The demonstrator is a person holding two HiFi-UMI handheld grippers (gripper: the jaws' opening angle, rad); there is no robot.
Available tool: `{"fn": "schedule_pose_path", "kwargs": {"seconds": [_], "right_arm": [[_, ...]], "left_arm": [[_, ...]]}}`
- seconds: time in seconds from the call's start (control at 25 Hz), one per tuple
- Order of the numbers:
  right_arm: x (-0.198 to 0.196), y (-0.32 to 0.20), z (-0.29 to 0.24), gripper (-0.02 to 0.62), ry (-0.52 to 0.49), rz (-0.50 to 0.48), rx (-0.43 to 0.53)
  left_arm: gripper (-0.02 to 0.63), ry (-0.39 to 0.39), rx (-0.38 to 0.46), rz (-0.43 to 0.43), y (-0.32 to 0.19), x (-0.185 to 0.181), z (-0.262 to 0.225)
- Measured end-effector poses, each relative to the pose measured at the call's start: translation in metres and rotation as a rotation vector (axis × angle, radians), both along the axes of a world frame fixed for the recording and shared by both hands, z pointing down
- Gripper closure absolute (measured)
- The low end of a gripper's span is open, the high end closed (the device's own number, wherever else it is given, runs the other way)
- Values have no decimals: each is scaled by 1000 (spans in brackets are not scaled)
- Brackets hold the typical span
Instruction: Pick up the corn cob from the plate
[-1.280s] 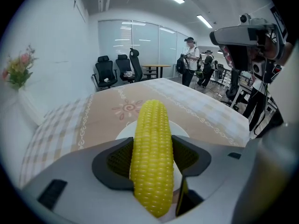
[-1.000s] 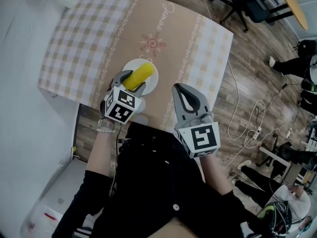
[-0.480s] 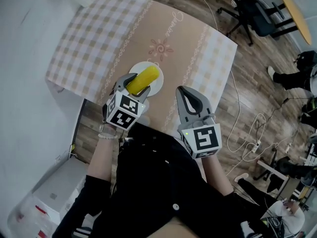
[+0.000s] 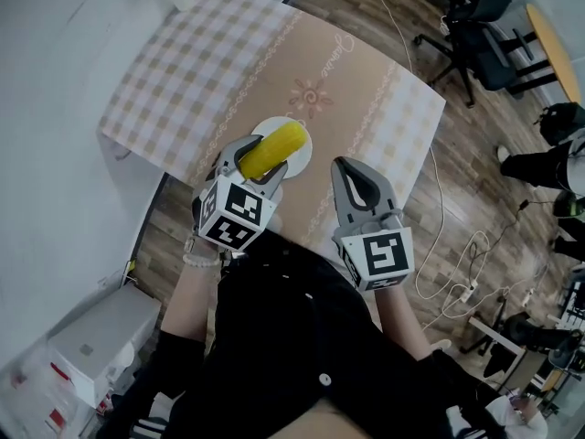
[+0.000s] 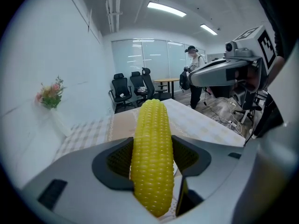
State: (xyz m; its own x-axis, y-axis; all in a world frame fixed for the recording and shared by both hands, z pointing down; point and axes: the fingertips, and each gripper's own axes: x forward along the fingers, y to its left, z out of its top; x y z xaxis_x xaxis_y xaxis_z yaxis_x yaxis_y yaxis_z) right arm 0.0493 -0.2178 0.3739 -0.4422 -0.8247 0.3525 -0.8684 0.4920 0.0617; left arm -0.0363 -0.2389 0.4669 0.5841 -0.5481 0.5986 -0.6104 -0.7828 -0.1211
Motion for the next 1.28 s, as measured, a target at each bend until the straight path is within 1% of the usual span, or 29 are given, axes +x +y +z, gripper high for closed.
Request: {"fn": "schedule_pose_path", "kwargs": {"seconds": [0.24,0.6,0.88,1.28], "right_arm": [[-9,0,-14,552,-11,-35,33],[-16,-5,-38,552,-13,-76,84],[-18,-6,-46,554,-16,-108,110],[-16,-7,-58,554,15,-105,125]], "left_arm": [[347,25,16,-41,7,-9,-21],[347,32,57,-98,14,-20,-46],[347,39,128,-110,16,-20,-72],[347,51,188,-118,26,-20,-100]]}}
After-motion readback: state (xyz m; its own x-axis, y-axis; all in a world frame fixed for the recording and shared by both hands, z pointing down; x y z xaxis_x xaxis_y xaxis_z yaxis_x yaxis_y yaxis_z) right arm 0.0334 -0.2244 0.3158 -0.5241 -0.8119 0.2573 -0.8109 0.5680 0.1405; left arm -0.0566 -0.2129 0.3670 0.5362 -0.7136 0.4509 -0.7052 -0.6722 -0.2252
